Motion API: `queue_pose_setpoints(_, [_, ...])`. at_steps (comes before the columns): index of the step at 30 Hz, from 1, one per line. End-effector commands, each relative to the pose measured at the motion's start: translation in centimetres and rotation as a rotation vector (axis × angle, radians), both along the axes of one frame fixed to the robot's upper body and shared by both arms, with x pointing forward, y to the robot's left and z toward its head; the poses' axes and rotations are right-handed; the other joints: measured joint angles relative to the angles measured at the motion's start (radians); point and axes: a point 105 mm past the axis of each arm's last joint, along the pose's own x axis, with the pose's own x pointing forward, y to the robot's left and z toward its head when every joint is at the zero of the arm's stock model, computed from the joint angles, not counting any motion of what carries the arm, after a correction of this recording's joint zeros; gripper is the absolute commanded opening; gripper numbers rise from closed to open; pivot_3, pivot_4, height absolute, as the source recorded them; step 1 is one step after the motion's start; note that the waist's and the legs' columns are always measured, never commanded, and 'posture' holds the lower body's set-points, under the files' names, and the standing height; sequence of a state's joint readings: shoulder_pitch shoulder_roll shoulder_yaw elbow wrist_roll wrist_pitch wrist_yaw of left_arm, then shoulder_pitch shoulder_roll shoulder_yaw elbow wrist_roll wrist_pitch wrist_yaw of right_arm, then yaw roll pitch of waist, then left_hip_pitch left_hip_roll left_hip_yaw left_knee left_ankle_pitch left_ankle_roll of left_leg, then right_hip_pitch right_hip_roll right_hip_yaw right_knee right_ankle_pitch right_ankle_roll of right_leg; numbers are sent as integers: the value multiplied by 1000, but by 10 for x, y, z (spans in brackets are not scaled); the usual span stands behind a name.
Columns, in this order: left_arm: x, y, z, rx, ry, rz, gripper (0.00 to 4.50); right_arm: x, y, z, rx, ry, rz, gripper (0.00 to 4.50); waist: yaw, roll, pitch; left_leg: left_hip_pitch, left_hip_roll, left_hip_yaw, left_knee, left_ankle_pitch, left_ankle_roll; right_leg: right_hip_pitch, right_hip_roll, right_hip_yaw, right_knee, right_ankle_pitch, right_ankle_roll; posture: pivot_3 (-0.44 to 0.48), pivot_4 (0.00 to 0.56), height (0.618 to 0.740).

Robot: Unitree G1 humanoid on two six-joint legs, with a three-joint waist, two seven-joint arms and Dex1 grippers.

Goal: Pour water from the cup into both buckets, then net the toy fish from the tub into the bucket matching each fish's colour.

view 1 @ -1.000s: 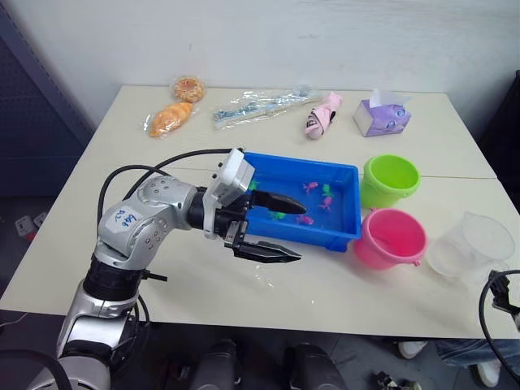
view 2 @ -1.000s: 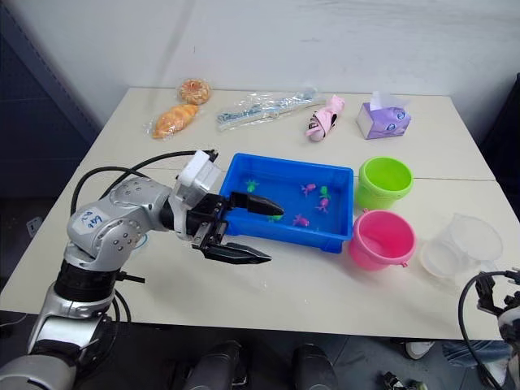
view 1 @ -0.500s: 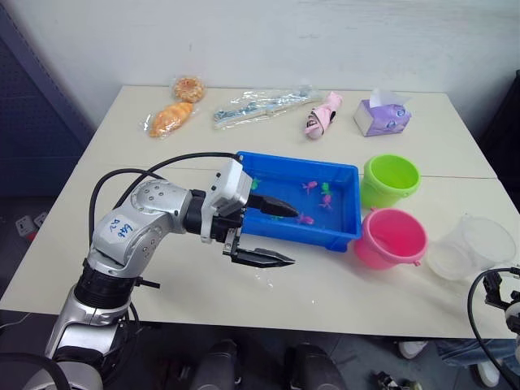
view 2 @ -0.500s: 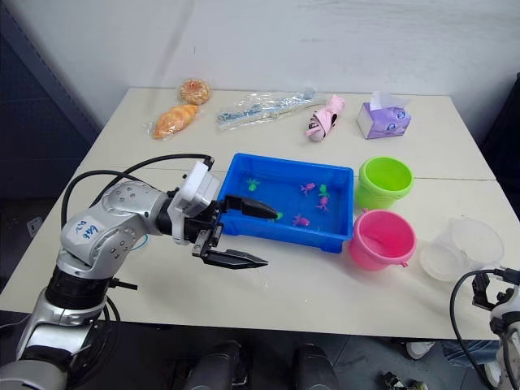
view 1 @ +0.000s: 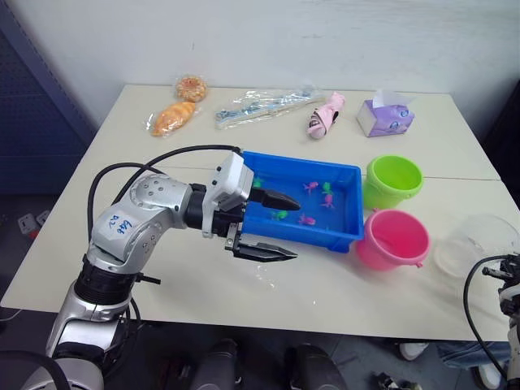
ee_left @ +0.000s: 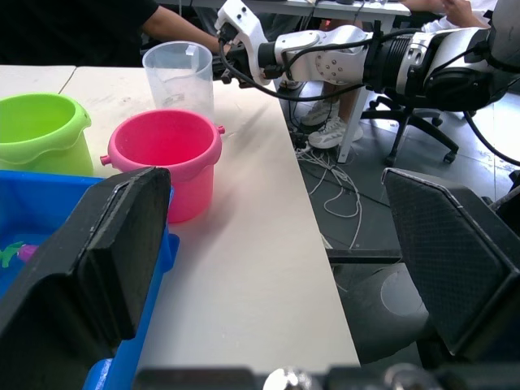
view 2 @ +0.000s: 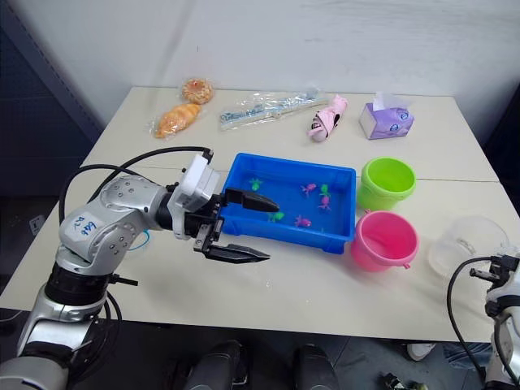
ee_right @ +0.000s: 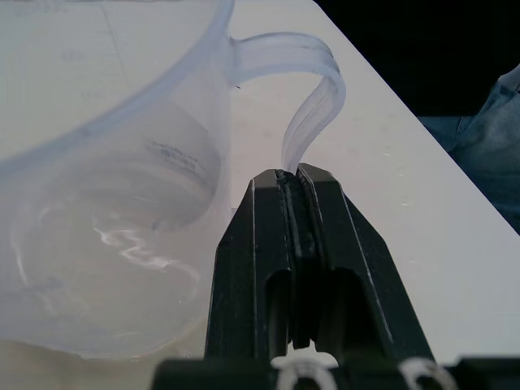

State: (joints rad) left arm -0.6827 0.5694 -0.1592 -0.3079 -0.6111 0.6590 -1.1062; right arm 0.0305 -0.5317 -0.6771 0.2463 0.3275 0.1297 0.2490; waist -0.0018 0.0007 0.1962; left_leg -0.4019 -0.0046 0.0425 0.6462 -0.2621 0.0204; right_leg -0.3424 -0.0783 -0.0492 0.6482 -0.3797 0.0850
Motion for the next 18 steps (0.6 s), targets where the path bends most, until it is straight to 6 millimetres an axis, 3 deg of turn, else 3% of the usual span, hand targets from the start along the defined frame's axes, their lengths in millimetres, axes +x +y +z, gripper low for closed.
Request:
queue_pose_setpoints(1, [0,1,10,-16,-56,5,4500,-9,0,38,-56,-152,8,91,0,0,0,0,0,0,0,0,0,0,0,0,0,0,0,0,150,739])
queue_pose_setpoints(7, [1,0,7,-19,-48,2,4500,-16,13,75,-136,-220,41,91,1,1,0,0,0,0,0,0,0,0,0,0,0,0,0,0,150,739])
queue_pose_setpoints(14, [1,-4,7,-30,-46,-16,4500,-24,12,62,-122,-98,10,91,1,1,0,0,0,0,0,0,0,0,0,0,0,0,0,0,150,739])
queue_pose_setpoints(18, [5,-4,5,-35,-36,-11,4500,-28,15,72,-122,-152,11,91,1,1,0,0,0,0,0,0,0,0,0,0,0,0,0,0,150,739])
